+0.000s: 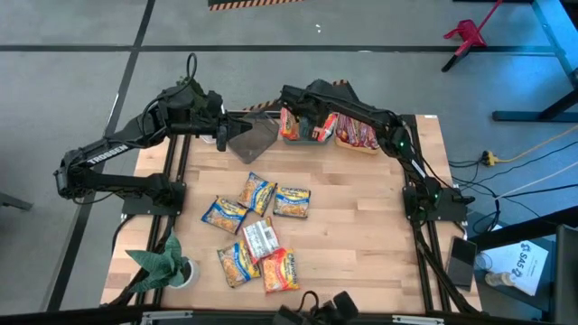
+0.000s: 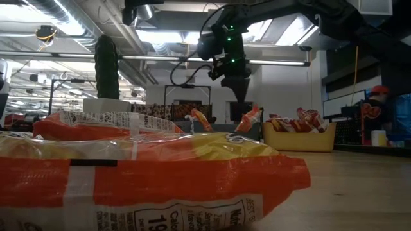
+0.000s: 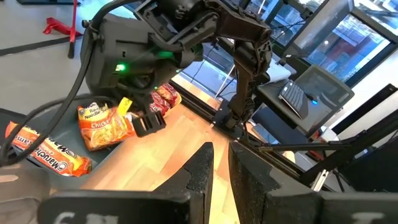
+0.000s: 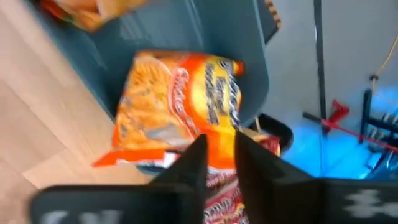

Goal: Sort Maruchan noodles
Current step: Adjust the orange noodle pack in the blue bin

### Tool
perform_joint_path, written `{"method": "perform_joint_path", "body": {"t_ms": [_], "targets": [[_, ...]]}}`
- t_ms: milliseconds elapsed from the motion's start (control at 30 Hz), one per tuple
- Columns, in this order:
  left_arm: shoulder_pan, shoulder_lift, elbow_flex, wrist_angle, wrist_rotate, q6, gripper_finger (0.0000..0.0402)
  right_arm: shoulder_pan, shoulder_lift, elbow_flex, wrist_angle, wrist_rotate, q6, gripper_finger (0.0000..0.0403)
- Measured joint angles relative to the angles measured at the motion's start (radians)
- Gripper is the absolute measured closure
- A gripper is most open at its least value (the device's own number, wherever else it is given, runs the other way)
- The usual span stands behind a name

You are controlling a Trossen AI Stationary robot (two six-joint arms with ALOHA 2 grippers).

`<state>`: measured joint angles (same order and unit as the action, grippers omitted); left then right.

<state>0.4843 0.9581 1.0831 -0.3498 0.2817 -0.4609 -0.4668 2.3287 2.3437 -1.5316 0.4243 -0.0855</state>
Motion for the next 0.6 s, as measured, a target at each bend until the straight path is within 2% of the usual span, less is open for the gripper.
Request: {"method": "perform_joint_path", "body": {"t_ms": [133,233,333,467,600], "targets": [[0.0,0.0,0.0,0.0,0.0,0.0,0.0358,-0.01,-0.012,0.0,-0.033,0.005,0.008,0.0241],[0.0,0.0,0.0,0.0,0.0,0.0,0.0358,-0.035,-0.042,0.0,-0.039,-0.074,0.068,0.0176],[0.0,0.0,0.0,0.0,0.0,0.0,0.0358,-0.07,-0.054,0.0,-0.036,-0.128,0.13,0.0128],[0.0,0.0,0.0,0.0,0.0,0.001,0.0358,-0.104,-0.055,0.0,-0.039,-0.181,0.192,0.0099],[0.0,0.0,0.0,0.0,0.0,0.001,0.0358,-0.117,-0.054,-0.028,-0.041,-0.22,0.206,0.0097]]}}
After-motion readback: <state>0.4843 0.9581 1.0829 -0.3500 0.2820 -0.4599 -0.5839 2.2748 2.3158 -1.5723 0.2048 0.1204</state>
